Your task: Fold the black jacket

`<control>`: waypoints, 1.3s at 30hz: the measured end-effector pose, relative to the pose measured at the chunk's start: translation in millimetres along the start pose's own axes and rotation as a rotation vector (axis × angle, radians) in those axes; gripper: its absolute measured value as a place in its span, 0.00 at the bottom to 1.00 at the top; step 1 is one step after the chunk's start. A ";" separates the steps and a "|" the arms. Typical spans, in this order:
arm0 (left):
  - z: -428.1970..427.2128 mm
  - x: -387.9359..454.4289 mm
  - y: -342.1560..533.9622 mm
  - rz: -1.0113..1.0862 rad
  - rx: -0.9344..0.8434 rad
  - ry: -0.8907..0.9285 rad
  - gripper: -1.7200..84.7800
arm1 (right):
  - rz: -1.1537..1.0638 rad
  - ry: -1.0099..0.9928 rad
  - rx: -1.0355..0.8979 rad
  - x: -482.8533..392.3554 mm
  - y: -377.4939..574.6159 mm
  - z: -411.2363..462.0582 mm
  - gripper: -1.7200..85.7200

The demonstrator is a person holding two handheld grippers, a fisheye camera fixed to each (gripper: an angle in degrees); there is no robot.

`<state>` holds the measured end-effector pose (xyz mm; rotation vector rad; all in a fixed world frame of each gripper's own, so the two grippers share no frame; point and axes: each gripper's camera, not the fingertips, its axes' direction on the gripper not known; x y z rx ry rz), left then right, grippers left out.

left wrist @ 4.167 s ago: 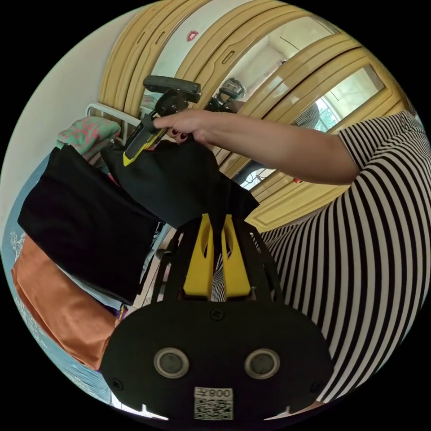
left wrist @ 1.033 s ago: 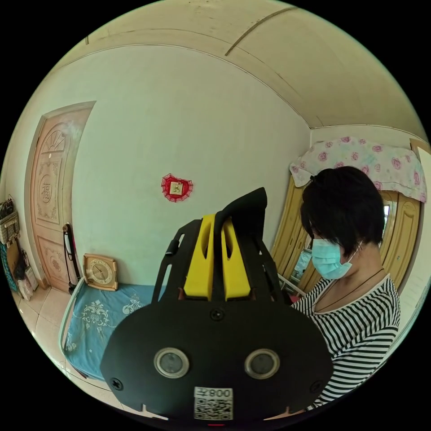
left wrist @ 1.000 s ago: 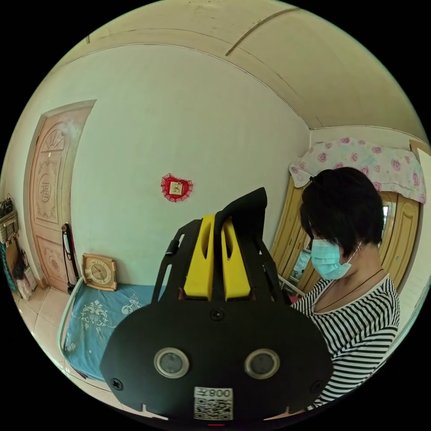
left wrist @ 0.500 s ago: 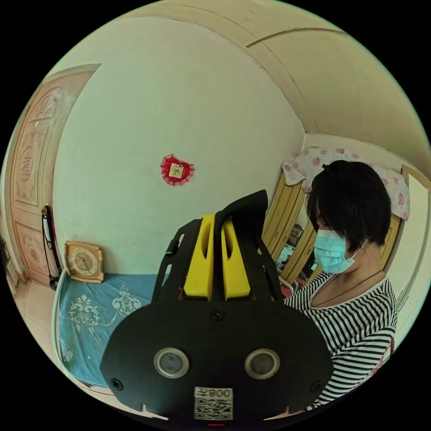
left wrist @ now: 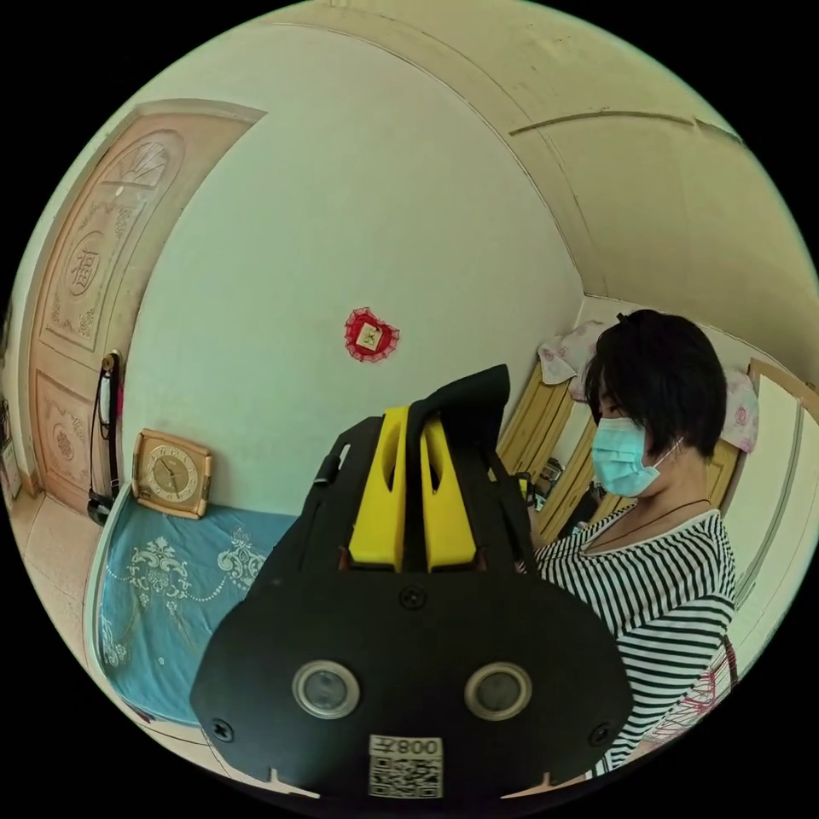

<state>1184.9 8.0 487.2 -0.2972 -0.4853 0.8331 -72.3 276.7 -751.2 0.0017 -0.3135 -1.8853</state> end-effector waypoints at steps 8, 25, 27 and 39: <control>-18.0 -11.8 -19.0 0.114 0.016 -0.134 0.04 | -0.314 -0.036 0.051 -134.9 -87.0 11.9 0.05; 165.3 -588.1 122.4 -0.628 -0.480 -0.416 0.10 | 0.519 1.076 -0.566 350.6 -166.2 274.9 0.07; 168.5 -635.0 188.5 -0.722 -0.579 -0.355 0.10 | 0.547 1.132 -0.577 373.1 -119.6 277.9 0.06; 155.5 -756.7 535.2 -1.298 -1.083 -0.287 0.15 | 1.363 0.943 -0.571 349.7 340.1 213.5 0.03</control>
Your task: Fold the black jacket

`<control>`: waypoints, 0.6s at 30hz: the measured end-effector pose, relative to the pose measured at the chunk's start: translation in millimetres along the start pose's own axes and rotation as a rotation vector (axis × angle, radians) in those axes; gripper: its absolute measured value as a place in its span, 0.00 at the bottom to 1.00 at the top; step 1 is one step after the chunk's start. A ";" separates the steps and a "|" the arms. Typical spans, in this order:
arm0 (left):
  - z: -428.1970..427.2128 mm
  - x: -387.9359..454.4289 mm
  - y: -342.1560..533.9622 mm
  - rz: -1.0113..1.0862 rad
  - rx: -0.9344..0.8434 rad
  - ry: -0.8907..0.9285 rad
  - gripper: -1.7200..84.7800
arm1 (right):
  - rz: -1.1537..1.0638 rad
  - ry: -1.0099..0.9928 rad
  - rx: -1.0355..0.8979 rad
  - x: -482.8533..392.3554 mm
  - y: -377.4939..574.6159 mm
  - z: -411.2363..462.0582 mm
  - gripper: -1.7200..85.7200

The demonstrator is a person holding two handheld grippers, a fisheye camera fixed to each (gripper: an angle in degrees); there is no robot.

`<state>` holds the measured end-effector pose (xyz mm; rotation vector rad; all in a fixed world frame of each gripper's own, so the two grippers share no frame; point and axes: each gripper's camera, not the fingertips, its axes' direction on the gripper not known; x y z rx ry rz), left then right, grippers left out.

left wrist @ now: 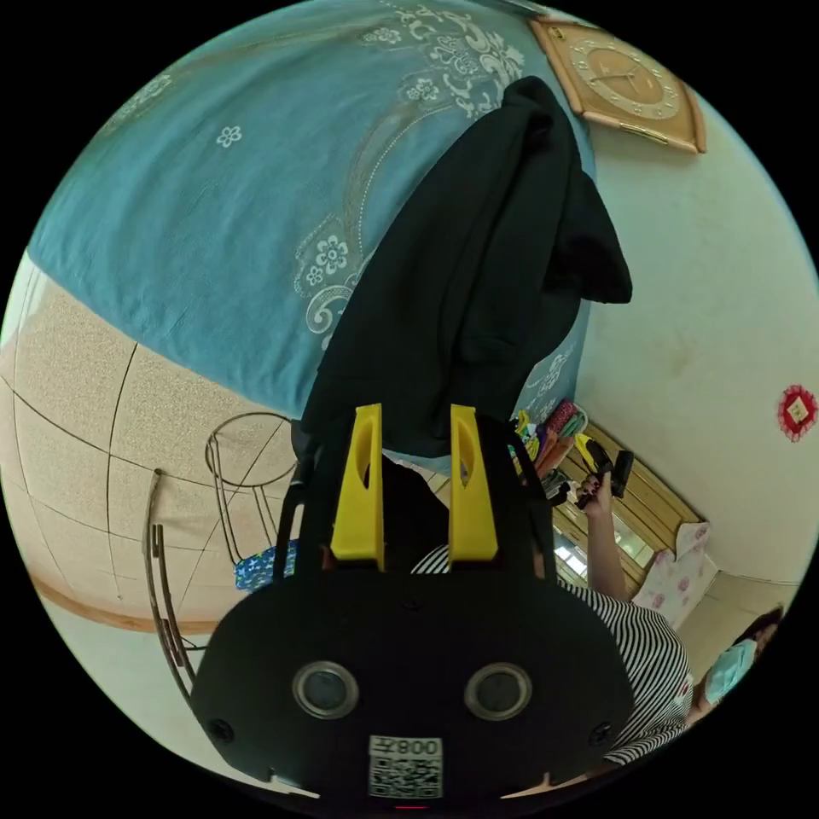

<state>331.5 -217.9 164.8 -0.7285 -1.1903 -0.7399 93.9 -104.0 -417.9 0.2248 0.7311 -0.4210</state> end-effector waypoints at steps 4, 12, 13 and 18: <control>21.6 13.7 -62.4 0.065 -0.003 -0.064 0.16 | 0.113 -0.086 -0.030 34.7 51.8 60.8 0.03; 93.5 85.1 -156.6 0.254 -0.029 -0.088 0.20 | 0.076 -0.157 -0.064 18.8 70.4 138.0 0.03; 102.3 85.8 -170.6 0.228 -0.004 -0.101 0.19 | 0.062 -0.173 -0.082 12.6 72.6 154.5 0.03; 117.1 58.0 -207.2 0.127 -0.014 -0.169 0.05 | 0.016 -0.193 -0.149 -8.4 94.8 205.1 0.03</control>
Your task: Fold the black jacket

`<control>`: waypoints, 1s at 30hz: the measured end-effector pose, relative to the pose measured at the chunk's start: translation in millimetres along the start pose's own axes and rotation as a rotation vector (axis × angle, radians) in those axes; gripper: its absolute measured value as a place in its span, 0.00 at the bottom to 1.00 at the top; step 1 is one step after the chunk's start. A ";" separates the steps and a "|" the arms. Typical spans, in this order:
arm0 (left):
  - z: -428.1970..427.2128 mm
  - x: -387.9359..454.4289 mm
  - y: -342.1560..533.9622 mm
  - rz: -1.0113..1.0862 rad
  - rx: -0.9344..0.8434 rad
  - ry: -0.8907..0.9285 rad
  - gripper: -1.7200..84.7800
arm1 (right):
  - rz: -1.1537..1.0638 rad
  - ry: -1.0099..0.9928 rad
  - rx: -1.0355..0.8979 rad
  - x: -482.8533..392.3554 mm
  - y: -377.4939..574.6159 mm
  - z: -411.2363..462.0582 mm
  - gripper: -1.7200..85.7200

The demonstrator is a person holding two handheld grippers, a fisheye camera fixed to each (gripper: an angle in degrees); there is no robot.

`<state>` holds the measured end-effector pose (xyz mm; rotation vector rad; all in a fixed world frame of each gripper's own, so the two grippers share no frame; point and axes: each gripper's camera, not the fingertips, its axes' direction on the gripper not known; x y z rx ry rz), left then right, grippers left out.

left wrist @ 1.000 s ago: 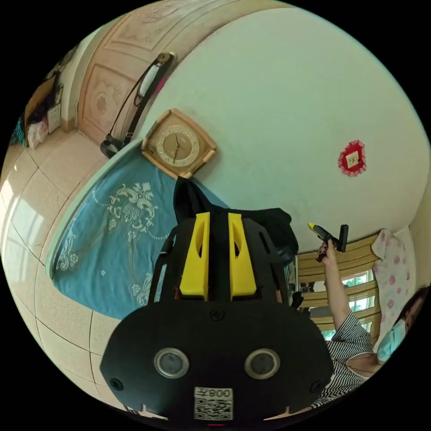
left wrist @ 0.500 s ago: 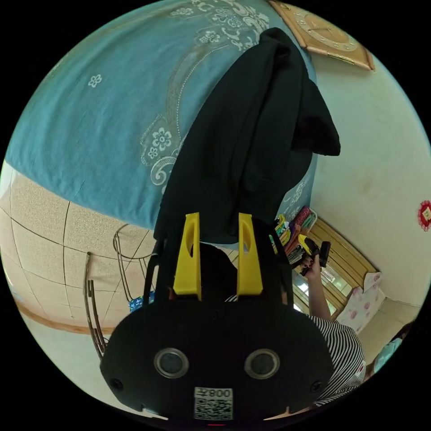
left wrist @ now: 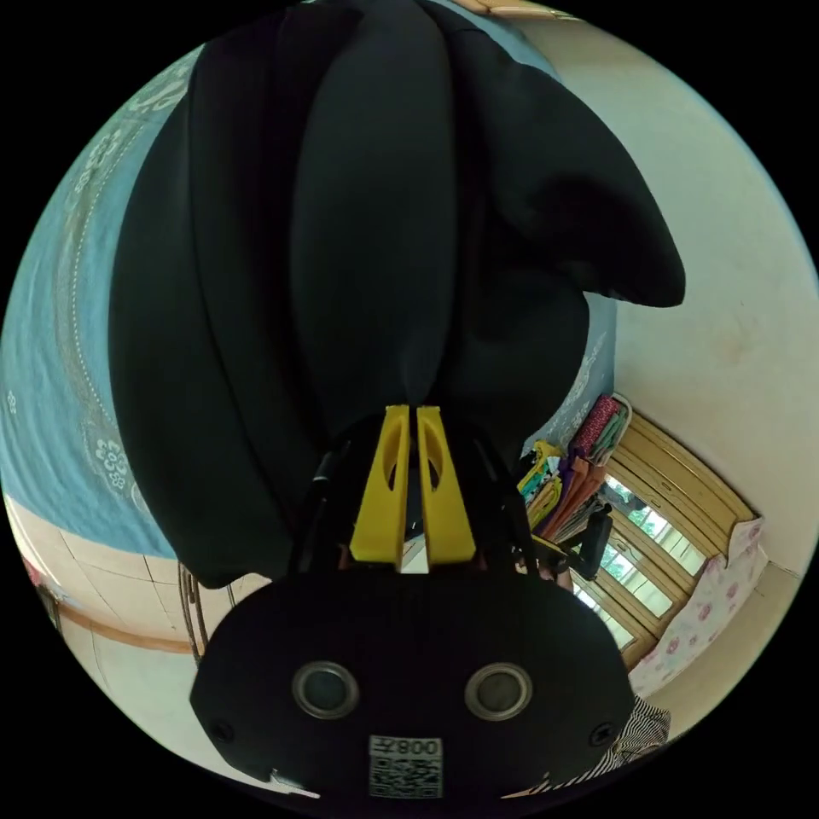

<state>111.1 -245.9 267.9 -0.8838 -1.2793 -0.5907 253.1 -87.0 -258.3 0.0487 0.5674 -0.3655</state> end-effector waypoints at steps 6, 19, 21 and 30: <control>-100.5 -71.1 43.0 0.041 0.162 0.113 0.04 | 0.009 -0.073 0.006 3.5 39.9 14.3 0.02; -163.4 -185.9 95.7 -0.177 0.373 -0.017 0.15 | 0.030 0.133 0.133 -23.5 51.9 -25.9 0.09; -97.2 -172.3 76.1 -0.126 0.203 0.032 0.16 | 0.040 0.214 0.142 -28.4 44.3 -32.7 0.10; 74.9 -115.4 12.9 0.020 -0.098 -0.188 0.17 | 0.074 0.535 0.101 -39.9 33.1 -4.3 0.11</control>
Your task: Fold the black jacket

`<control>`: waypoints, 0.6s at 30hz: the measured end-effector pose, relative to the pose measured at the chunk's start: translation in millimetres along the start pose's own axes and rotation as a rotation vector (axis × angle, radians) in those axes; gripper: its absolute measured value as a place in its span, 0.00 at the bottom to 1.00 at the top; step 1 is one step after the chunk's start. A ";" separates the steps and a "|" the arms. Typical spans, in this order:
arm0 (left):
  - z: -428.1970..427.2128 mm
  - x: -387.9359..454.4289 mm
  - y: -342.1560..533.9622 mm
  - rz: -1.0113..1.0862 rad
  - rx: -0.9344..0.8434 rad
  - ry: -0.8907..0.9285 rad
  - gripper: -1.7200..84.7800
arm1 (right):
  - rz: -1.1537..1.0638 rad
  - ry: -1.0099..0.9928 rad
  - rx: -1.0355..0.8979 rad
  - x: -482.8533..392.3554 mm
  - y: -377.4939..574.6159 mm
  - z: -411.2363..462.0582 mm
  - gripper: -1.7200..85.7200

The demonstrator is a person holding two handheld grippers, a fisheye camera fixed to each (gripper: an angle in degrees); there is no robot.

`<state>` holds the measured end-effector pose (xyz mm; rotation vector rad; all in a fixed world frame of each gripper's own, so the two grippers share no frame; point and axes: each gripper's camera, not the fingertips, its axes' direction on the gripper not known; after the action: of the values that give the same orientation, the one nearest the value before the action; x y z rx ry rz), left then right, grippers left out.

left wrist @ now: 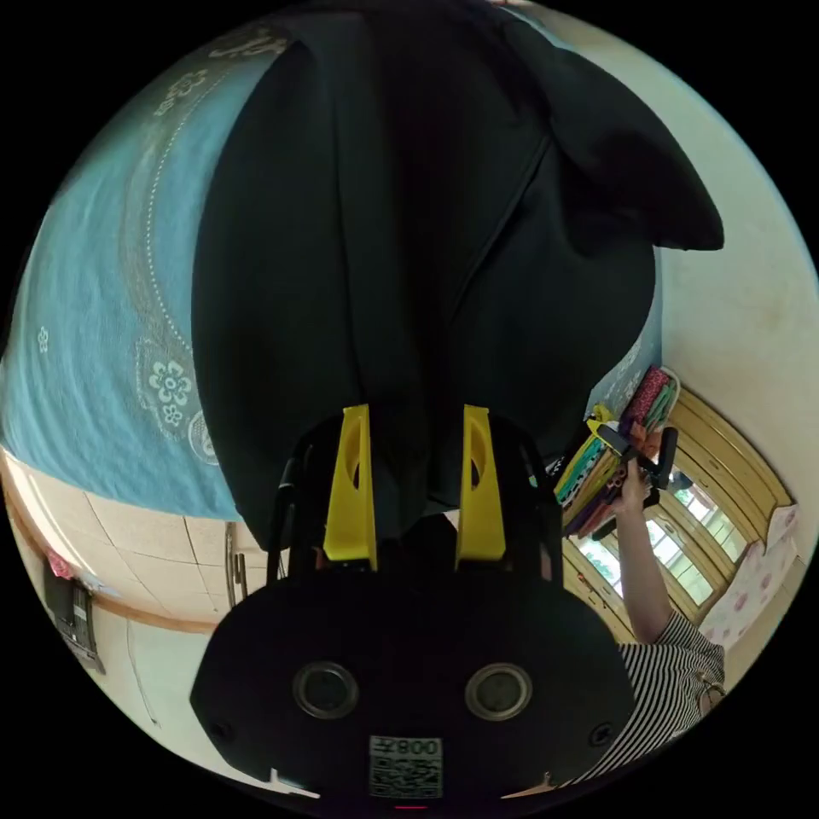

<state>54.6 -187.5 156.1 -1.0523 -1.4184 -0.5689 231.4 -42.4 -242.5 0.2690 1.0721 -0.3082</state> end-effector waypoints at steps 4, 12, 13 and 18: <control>20.5 -5.4 -12.3 -0.031 -0.024 -0.128 0.11 | 0.010 0.055 -0.009 -14.1 0.1 17.9 0.10; 20.7 -29.4 4.9 -0.005 0.011 -0.013 0.04 | -0.028 0.043 0.008 -33.4 25.3 10.8 0.07; 16.0 -32.0 12.1 0.006 0.027 0.015 0.03 | -0.031 0.015 0.025 -36.5 34.4 1.6 0.06; -20.3 -58.2 53.0 0.022 0.111 0.090 0.03 | -0.157 -0.144 0.122 -82.3 98.4 -52.1 0.05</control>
<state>102.3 -195.1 90.8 -0.9419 -1.3430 -0.5096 189.3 76.9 -186.4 0.2677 0.9349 -0.5269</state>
